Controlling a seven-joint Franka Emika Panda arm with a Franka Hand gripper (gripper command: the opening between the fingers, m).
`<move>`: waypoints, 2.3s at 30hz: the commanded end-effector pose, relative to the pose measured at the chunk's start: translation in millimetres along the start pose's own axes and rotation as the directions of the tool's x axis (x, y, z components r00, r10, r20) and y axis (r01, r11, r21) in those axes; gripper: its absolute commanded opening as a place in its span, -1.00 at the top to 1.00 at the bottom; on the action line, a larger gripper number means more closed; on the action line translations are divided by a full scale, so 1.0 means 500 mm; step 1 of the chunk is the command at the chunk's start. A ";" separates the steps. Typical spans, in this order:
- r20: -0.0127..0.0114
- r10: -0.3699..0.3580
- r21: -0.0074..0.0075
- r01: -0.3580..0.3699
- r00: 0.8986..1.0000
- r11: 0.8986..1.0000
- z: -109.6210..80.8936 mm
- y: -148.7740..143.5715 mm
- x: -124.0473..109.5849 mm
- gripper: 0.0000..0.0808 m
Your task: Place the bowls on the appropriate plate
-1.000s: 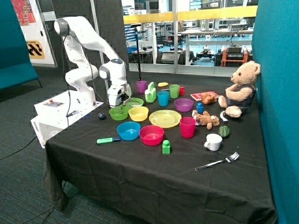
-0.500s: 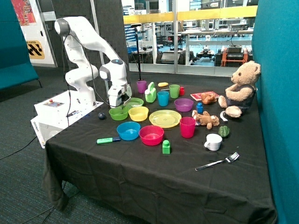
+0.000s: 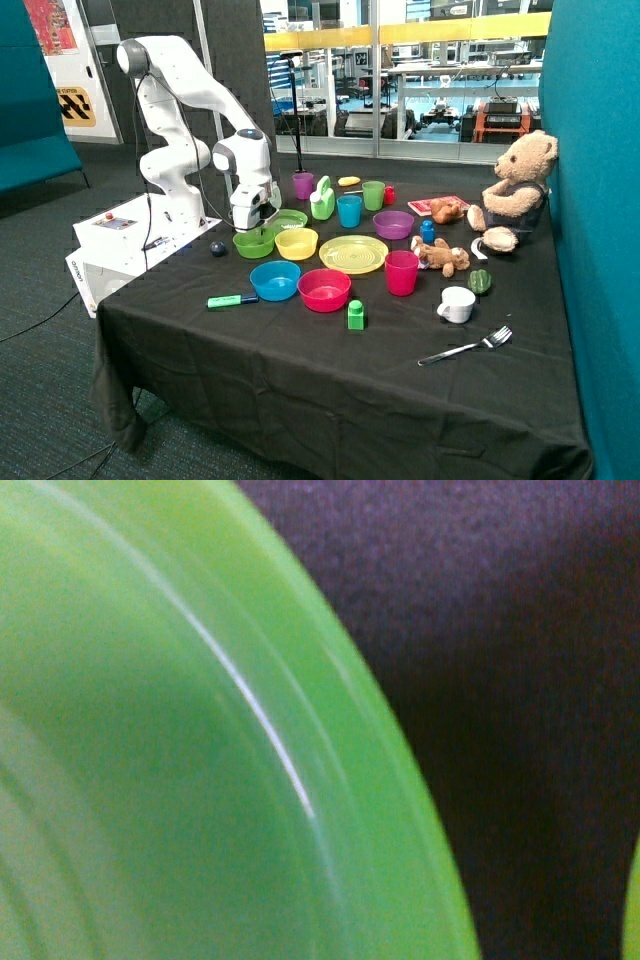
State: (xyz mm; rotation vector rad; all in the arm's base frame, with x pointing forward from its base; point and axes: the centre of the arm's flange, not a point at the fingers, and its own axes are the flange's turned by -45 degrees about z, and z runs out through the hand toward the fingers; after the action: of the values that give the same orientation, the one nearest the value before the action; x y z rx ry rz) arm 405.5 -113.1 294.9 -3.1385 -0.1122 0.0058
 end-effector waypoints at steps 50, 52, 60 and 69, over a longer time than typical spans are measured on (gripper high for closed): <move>-0.003 -0.214 -0.002 0.214 0.977 0.977 -0.147 -0.173 0.063 1.00; -0.003 -0.226 -0.002 0.226 0.974 0.974 -0.146 -0.186 0.058 1.00; -0.003 -0.291 -0.002 0.291 0.957 0.957 -0.140 -0.248 0.034 1.00; -0.003 -0.370 -0.002 0.370 0.929 0.929 -0.139 -0.311 0.019 1.00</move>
State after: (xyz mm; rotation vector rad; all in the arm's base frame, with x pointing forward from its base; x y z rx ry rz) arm 414.3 12.7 365.0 -3.0876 -0.5926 0.0070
